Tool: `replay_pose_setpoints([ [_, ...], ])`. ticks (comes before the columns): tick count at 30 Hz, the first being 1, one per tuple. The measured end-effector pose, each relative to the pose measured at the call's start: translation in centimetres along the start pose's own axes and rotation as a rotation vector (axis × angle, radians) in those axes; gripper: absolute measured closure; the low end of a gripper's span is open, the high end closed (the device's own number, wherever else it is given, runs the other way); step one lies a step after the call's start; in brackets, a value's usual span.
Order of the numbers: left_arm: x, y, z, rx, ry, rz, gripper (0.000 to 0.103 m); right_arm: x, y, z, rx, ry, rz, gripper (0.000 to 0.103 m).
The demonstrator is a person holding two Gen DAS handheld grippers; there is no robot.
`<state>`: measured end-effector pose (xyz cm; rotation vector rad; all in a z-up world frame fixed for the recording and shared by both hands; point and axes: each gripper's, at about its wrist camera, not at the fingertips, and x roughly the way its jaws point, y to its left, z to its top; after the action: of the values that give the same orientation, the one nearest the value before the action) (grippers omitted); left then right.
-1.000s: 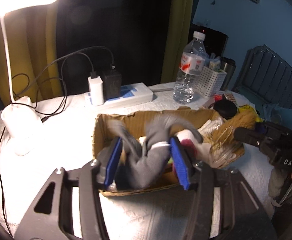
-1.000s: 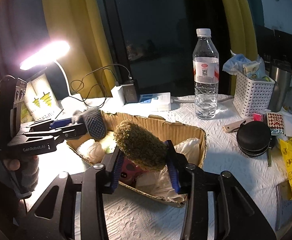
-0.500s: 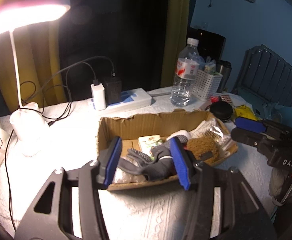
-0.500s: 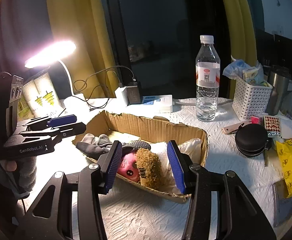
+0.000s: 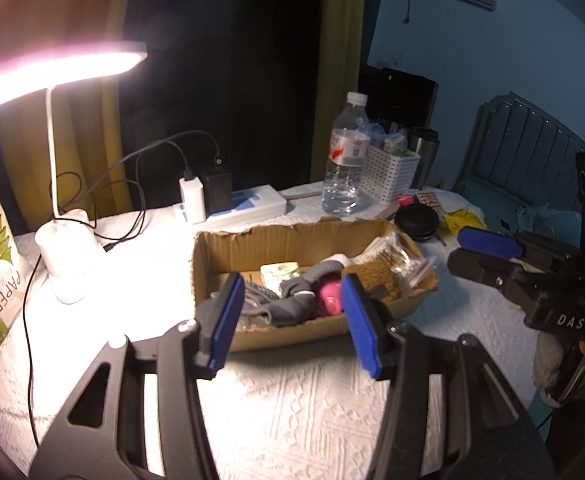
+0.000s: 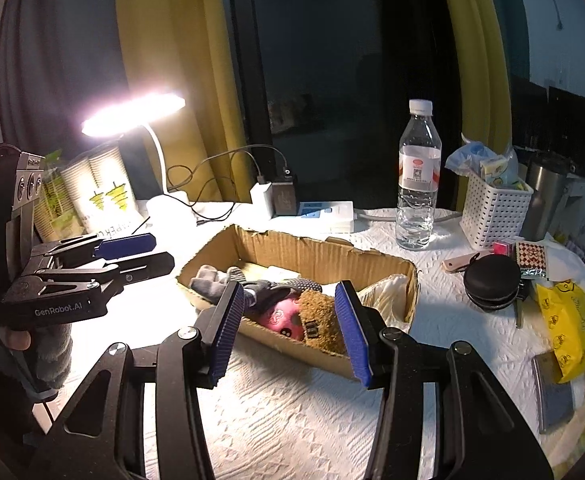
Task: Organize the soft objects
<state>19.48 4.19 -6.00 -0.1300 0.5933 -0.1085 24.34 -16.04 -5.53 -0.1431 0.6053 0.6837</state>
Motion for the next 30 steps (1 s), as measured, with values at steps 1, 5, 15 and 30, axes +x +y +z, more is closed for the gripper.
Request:
replay_pose_setpoints([
  [1,-0.4,-0.2,-0.1,0.004,-0.003,-0.001,0.051,-0.3,0.2,0.0,-0.002,-0.002,-0.001,0.053],
  [5,-1.7,-1.2,-0.4,0.030,-0.020,0.018,0.051,-1.4,0.9,-0.3,-0.008,-0.013,-0.006,0.053],
  [15,-5.2,-2.9,-1.2,0.057,-0.054,0.030,0.051,-4.6,2.5,-1.0,-0.013,-0.043,-0.028,0.052],
  [30,-10.1,-4.7,-1.9,0.054,-0.094,0.046,0.050,-9.5,5.4,-1.4,-0.051,-0.102,-0.097,0.044],
])
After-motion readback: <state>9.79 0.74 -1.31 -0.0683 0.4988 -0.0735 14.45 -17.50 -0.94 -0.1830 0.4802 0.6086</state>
